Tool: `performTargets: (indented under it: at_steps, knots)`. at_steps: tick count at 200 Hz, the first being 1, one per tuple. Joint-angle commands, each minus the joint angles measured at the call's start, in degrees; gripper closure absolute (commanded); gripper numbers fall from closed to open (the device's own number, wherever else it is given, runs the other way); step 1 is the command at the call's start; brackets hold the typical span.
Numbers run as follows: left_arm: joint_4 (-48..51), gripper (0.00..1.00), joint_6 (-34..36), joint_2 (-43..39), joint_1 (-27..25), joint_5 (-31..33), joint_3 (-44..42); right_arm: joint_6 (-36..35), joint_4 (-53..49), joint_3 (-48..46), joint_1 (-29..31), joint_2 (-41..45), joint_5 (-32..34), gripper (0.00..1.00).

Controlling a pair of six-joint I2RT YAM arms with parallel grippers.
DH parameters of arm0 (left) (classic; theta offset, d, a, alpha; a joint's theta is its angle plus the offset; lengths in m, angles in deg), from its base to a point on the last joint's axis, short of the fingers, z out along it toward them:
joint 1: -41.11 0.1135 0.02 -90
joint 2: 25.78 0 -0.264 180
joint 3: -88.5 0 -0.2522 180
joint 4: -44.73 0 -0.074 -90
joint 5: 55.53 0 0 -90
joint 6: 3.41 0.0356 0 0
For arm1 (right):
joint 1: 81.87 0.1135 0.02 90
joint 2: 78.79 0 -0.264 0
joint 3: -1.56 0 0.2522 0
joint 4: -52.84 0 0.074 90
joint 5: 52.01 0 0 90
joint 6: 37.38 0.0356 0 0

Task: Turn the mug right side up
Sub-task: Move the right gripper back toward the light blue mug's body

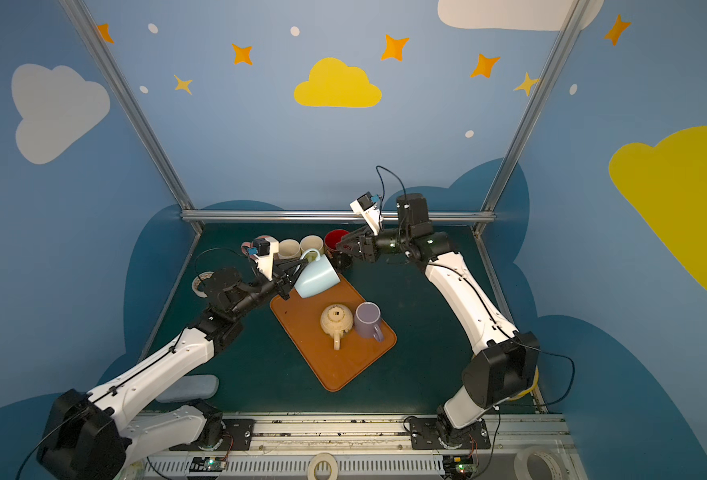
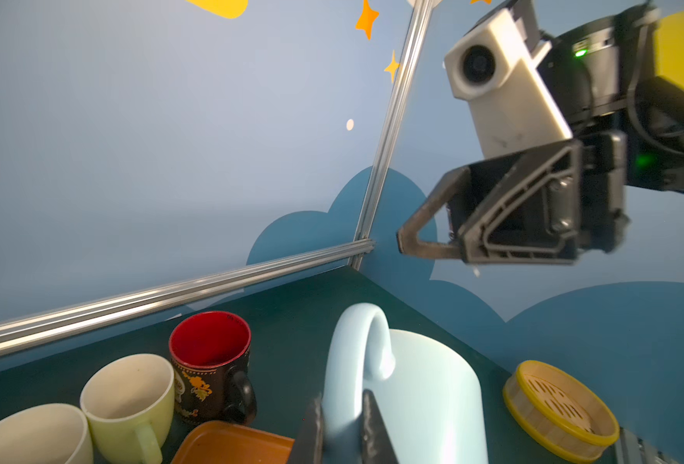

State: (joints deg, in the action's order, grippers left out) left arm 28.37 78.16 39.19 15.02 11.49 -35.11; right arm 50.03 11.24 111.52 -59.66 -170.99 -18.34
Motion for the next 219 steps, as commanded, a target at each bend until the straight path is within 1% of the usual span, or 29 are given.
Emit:
performTargets:
  at_steps: [1,19,31,96,109,158,200,208,219]
  knots:
    - [-3.55,0.97,-2.86,-1.32,0.93,-4.44,1.87,-9.39,-11.45,8.58,-0.90,-4.43,-11.85,0.64]
    - [-2.75,0.97,-3.08,-1.01,1.05,-5.93,3.11,-15.39,-22.67,17.14,-0.87,-9.38,-13.97,0.64]
    - [-2.27,0.97,-3.16,-0.65,1.16,-6.75,4.04,-18.55,-27.26,21.17,-0.41,-11.86,-13.99,0.64]
    - [-3.04,0.97,-3.59,1.72,1.23,-8.28,6.58,-24.08,-36.67,29.22,4.40,-18.54,-8.82,0.67]
    - [-3.33,0.97,-3.70,2.20,1.25,-8.38,6.76,-24.89,-38.38,30.77,5.35,-20.07,-8.18,0.70]
    - [-4.54,0.97,-4.10,2.97,1.30,-8.39,6.41,-25.66,-39.63,32.46,7.09,-22.39,-7.28,0.80]
    - [-5.10,0.97,-4.37,3.23,1.27,-8.48,6.50,-25.97,-40.19,32.73,7.17,-22.67,-7.58,0.95]
    - [-5.36,0.97,-4.64,3.40,1.26,-8.56,6.52,-26.03,-40.18,32.73,7.22,-22.66,-7.92,1.00]
    - [-5.79,0.97,-4.91,3.58,1.30,-8.58,6.41,-26.06,-40.20,32.73,7.14,-22.58,-8.54,1.00]
